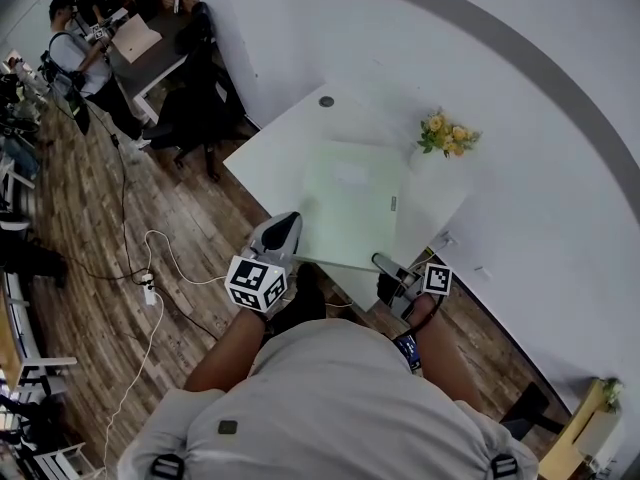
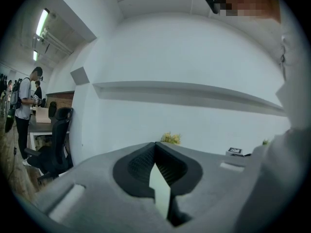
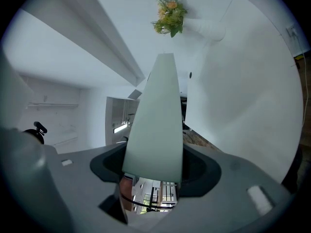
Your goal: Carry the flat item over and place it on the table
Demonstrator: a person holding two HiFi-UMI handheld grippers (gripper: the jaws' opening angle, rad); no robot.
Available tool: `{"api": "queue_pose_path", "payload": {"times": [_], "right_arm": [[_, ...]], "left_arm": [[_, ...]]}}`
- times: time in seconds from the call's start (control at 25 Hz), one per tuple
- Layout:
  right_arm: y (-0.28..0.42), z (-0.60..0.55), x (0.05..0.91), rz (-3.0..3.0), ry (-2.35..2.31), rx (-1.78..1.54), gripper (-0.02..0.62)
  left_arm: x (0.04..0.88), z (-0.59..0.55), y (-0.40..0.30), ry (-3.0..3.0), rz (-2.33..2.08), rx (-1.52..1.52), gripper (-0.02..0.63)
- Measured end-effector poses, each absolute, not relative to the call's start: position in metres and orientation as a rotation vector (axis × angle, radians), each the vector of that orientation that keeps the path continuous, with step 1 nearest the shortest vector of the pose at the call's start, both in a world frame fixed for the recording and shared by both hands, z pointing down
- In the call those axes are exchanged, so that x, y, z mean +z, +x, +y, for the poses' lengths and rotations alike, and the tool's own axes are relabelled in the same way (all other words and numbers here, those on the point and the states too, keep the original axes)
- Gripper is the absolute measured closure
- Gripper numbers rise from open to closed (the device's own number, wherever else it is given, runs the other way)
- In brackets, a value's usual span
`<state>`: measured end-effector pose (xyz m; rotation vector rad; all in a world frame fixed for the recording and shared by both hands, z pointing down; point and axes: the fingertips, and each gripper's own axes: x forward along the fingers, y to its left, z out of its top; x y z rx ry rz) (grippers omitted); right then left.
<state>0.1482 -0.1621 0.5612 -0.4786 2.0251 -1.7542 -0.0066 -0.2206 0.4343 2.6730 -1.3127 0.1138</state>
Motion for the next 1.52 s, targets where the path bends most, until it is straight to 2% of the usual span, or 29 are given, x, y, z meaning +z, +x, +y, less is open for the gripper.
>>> {"api": "queue_pose_path", "payload": {"times": [0.64,1.12,1.52], "right_arm": [[0.156,-0.214,0.591,1.991,-0.622,-1.813,0.284],[0.150,-0.269,0.655,1.865,-0.744,-1.930,0.276],[0.141,-0.307,0.681,1.887,-0.807,-1.886,0.278]], "left_arm": [[0.449,-0.292,0.007,2.679,-1.207,0.133,0.606],[0.498,-0.351,-0.011,2.575,-1.128,0.210,0.606],[0.540,-0.392,-0.016,2.514,-1.066,0.282,0.606]]}}
